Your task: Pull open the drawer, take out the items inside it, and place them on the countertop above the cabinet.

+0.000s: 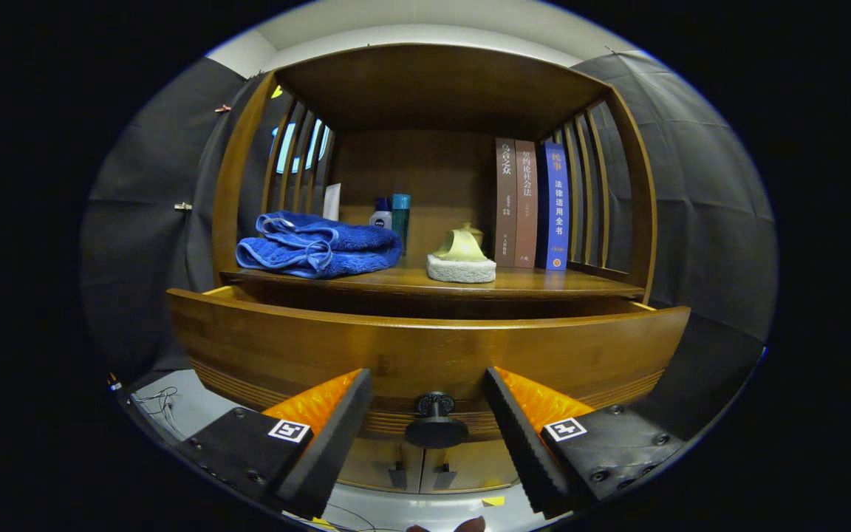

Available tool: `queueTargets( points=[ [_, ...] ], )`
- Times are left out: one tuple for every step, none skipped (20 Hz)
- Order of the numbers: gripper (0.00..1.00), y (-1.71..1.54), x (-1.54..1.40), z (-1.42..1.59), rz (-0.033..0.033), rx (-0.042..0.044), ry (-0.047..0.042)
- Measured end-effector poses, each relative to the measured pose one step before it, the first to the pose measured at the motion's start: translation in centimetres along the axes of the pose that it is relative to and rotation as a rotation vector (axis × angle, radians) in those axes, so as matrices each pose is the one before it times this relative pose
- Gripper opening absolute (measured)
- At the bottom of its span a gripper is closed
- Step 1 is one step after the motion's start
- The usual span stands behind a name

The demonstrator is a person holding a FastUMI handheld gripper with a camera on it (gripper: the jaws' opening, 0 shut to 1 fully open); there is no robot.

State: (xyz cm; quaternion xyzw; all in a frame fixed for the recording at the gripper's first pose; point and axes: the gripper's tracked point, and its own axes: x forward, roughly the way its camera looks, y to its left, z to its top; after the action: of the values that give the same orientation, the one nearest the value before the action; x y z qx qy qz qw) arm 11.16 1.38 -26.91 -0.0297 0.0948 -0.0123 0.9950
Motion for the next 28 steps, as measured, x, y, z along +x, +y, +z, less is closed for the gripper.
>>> queueTargets(
  points=[
    [0.99, 0.029, 0.636, -0.008, -0.0006, -0.00552, 0.00525],
    [0.99, 0.037, 0.567, 0.035, -0.00173, -0.00639, 0.00291],
    [0.99, -0.024, 0.584, 0.03, -0.00081, -0.00865, 0.00464],
    [0.99, 0.043, 0.558, 0.061, -0.00083, -0.00623, 0.00273],
    [0.99, -0.006, 0.62, 0.074, -0.00082, -0.00257, -0.00002],
    [0.99, 0.026, 0.558, 0.033, -0.00055, -0.00288, 0.00335],
    [0.99, -0.009, 0.53, 0.031, -0.00101, 0.00167, 0.00084],
    [0.99, 0.073, 0.445, 0.038, -0.00064, 0.00371, 0.00263],
    [1.0, 0.008, 0.475, 0.04, -0.0005, 0.0018, 0.00122],
    [1.0, 0.06, 0.368, 0.081, -0.00129, -0.0001, -0.00142],
    [1.0, 0.039, 0.381, -0.066, -0.00284, -0.00436, 0.00462],
    [0.99, 0.08, 0.142, -0.122, -0.00655, -0.00134, 0.00359],
    [0.99, 0.176, 0.032, 0.123, -0.0059, -0.00029, -0.00735],
    [1.0, 0.012, 0.032, 0.01, -0.00274, -0.01289, -0.00488],
    [1.0, 0.092, -0.066, -0.021, -0.00133, -0.00424, -0.0034],
    [1.0, -0.003, -0.004, -0.034, 0.00009, 0.00338, -0.00392],
    [1.0, 0.04, -0.002, 0.006, 0.00138, 0.00379, 0.00159],
    [1.0, -0.001, 0.044, -0.015, 0.00032, 0.00159, -0.0001],
    [1.0, -0.052, 0.051, -0.003, -0.00021, -0.00073, 0.00216],
    [1.0, 0.012, -0.008, 0.027, -0.00043, -0.00182, 0.00002],
    [1.0, 0.012, -0.055, -0.025, 0.00008, -0.00049, 0.00036],
    [1.0, 0.016, 0.011, 0.014, 0.00059, -0.0022, 0.00017],
    [1.0, -0.033, 0.015, -0.036, 0.00008, -0.00257, 0.00078],
    [1.0, -0.011, -0.014, -0.043, -0.00031, -0.00356, 0.00171],
    [1.0, -0.035, 0.036, -0.03, 0.0002, -0.00305, 0.00319],
    [1.0, 0.01, -0.184, -0.181, 0.00582, 0.00875, 0.00982],
    [0.99, 0.089, -0.2, -0.012, 0.00673, 0.01534, 0.00664],
    [0.99, 0.004, -0.373, 0.073, 0.00515, 0.00862, 0.00046]
  ],
)
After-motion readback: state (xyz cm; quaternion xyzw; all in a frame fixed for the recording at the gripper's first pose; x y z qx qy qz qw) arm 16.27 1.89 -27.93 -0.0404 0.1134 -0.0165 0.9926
